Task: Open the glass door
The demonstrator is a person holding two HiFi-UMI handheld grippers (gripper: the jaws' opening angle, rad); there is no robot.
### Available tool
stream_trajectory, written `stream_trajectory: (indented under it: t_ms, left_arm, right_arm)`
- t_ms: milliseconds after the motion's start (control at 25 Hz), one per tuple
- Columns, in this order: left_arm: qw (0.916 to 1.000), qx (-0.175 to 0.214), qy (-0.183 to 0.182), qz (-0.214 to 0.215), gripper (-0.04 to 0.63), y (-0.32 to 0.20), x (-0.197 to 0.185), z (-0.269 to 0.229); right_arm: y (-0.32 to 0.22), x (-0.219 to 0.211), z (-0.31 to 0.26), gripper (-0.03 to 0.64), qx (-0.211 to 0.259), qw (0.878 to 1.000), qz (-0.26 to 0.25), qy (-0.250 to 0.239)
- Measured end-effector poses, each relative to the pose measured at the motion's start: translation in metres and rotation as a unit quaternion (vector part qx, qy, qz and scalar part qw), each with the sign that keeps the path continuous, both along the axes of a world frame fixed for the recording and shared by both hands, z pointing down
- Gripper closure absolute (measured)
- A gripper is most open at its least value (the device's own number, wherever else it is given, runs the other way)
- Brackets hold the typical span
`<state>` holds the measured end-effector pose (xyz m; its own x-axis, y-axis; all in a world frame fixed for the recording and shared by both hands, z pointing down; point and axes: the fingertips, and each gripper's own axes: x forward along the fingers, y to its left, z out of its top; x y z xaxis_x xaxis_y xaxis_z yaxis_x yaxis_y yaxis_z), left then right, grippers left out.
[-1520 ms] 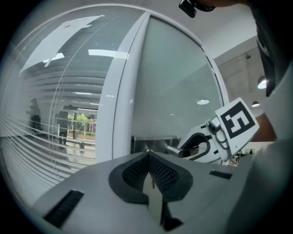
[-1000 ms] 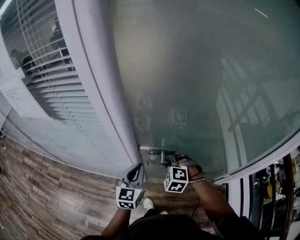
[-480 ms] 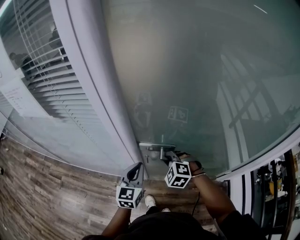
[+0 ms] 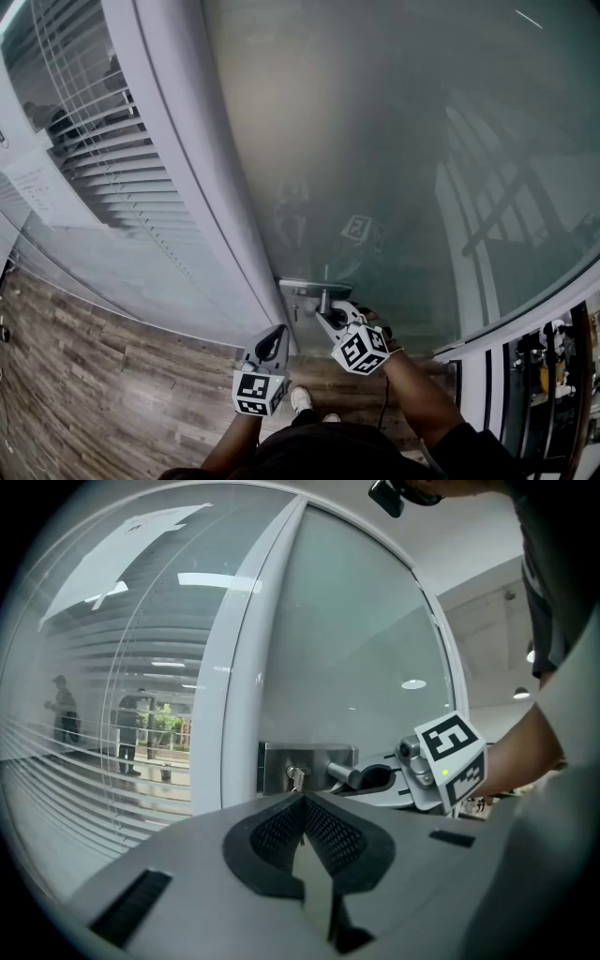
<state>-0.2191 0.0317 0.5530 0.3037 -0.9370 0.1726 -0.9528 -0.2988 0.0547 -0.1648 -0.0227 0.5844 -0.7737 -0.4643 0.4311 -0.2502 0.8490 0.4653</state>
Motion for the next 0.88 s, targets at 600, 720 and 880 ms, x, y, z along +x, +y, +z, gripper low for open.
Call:
stream_trajectory:
  t_ms: [600, 720, 880]
  left_arm:
    - [0.9998, -0.009, -0.001, 0.018, 0.594, 0.002, 0.027, 0.007]
    - [0.9996, -0.013, -0.002, 0.024, 0.594, 0.002, 0.034, 0.008]
    - [0.9996, -0.008, -0.010, 0.025, 0.594, 0.001, 0.049, 0.007]
  right_arm:
    - [-0.036, -0.007, 0.007, 0.597, -0.035, 0.999, 0.010, 0.019]
    - [-0.044, -0.010, 0.011, 0.597, -0.043, 0.999, 0.014, 0.022]
    - [-0.056, -0.008, 0.010, 0.600, -0.045, 0.998, 0.019, 0.025]
